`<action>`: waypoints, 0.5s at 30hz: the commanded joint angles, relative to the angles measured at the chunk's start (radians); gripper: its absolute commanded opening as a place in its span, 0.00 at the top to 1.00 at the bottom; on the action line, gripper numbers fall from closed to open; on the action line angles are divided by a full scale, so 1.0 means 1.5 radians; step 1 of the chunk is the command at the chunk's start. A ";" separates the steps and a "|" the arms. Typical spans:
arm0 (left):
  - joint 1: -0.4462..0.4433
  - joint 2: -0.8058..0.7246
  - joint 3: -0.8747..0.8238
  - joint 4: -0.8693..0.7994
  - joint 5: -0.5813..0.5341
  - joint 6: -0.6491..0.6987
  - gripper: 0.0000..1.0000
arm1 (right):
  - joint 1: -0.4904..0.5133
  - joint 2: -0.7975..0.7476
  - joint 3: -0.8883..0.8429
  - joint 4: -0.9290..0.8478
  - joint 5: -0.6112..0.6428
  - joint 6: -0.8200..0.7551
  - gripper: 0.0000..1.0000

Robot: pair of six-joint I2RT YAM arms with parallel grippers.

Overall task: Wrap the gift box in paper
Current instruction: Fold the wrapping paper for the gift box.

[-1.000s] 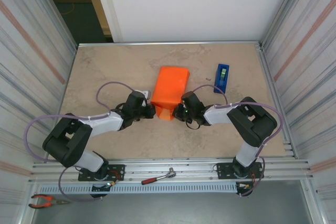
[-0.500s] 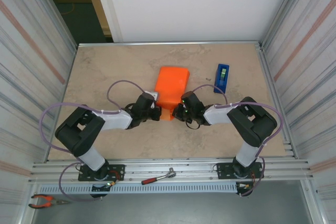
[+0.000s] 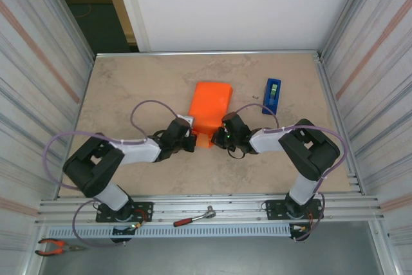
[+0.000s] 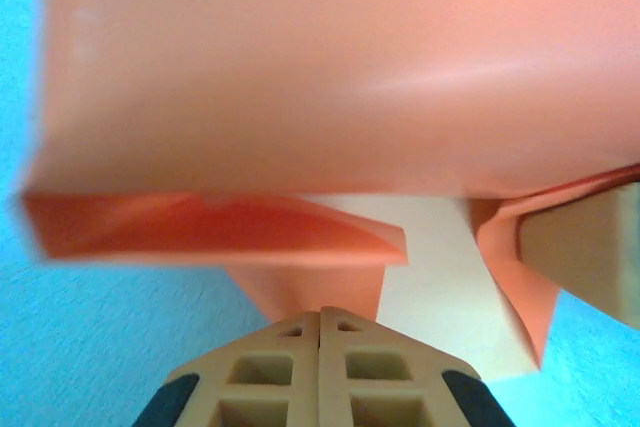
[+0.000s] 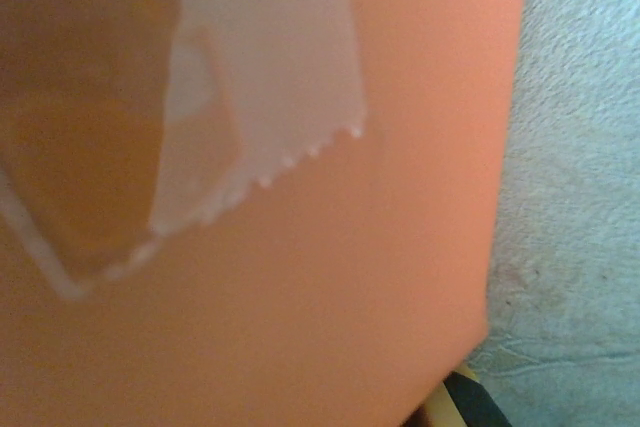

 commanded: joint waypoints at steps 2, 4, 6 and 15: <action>0.005 -0.108 -0.019 -0.064 -0.020 -0.039 1.00 | 0.009 0.007 -0.015 -0.111 0.018 -0.023 1.00; 0.011 -0.141 -0.022 -0.095 -0.018 -0.053 0.96 | 0.010 0.004 -0.017 -0.115 0.021 -0.025 1.00; 0.022 -0.165 -0.028 -0.115 -0.004 -0.070 0.89 | 0.008 0.001 -0.019 -0.121 0.023 -0.029 1.00; 0.108 -0.130 -0.076 -0.031 0.165 -0.183 0.82 | 0.005 0.002 -0.016 -0.131 0.027 -0.037 1.00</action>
